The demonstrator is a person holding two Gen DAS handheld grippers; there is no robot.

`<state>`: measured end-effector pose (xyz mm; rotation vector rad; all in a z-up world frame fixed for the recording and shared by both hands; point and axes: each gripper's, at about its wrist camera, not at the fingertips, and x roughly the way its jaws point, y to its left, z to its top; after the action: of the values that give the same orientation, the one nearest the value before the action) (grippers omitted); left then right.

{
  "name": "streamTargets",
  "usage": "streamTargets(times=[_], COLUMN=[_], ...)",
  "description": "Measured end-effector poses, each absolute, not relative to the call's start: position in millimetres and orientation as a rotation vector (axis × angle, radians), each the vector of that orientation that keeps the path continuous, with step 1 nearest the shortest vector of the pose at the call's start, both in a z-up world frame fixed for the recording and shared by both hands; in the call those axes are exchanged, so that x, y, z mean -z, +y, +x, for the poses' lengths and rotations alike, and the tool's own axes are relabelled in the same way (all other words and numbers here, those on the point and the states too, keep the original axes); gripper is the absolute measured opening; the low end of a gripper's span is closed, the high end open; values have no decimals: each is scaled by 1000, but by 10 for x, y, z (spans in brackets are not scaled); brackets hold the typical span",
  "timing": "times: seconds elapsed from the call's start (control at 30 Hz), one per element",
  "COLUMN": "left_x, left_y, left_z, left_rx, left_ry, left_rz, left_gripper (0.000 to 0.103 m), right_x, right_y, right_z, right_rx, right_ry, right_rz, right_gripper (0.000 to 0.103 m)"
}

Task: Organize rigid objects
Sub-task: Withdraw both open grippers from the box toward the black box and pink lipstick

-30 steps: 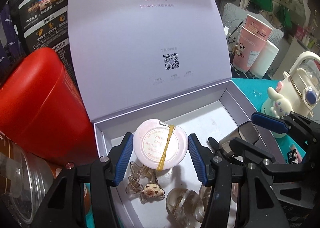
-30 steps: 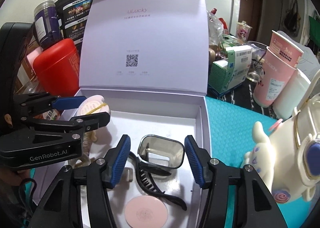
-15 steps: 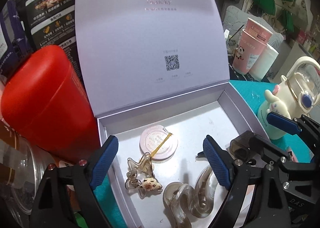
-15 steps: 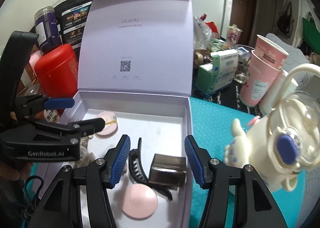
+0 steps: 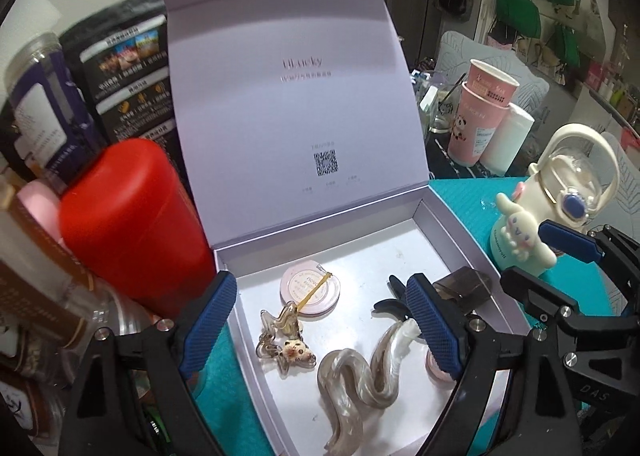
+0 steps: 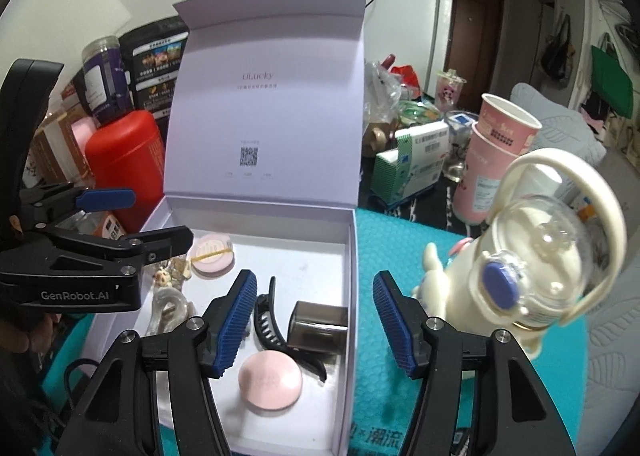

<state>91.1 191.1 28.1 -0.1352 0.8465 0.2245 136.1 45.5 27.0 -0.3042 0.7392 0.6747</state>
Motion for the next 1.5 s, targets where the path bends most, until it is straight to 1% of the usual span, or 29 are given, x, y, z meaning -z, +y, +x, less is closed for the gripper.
streamTargets(times=[0.1,0.23,0.27,0.3,0.33,0.37,0.47,0.57,1.0,1.23,1.5], left_x=[-380,-509,-545,-563,-598,-637,-729,-804,-946,-808,-587], left_y=[1871,1824,1804,1789,1769,1743,1664,1600,1243,868,419], left_z=[812,684,651,629,588,538,410,308,-190,-342,-390], left_rx=[-233,-233,-232,-231,-233,-241,-257,-247,-225,-135,10], left_ry=[827,804,797,792,785,771,735,724,658,683,720], left_rz=[-125,-125,-125,-125,-121,-114,-96,-100,-73,-39,-24], left_gripper=[88,89,90,93,100,102,102,102,102,102,102], right_x=[-356,-469,-500,-529,-569,-595,-692,-777,-974,-913,-715], right_y=[408,343,322,301,269,248,175,107,-318,-649,-1114], right_z=[1287,1193,1164,1140,1101,1076,980,882,414,128,-118], right_rx=[-667,-661,-658,-656,-653,-652,-651,-636,-602,-565,-487], right_ry=[719,695,690,683,673,668,647,631,596,599,628], right_rz=[-306,-304,-303,-299,-294,-290,-274,-262,-210,-186,-138], right_gripper=[69,71,76,79,79,79,80,89,90,90,90])
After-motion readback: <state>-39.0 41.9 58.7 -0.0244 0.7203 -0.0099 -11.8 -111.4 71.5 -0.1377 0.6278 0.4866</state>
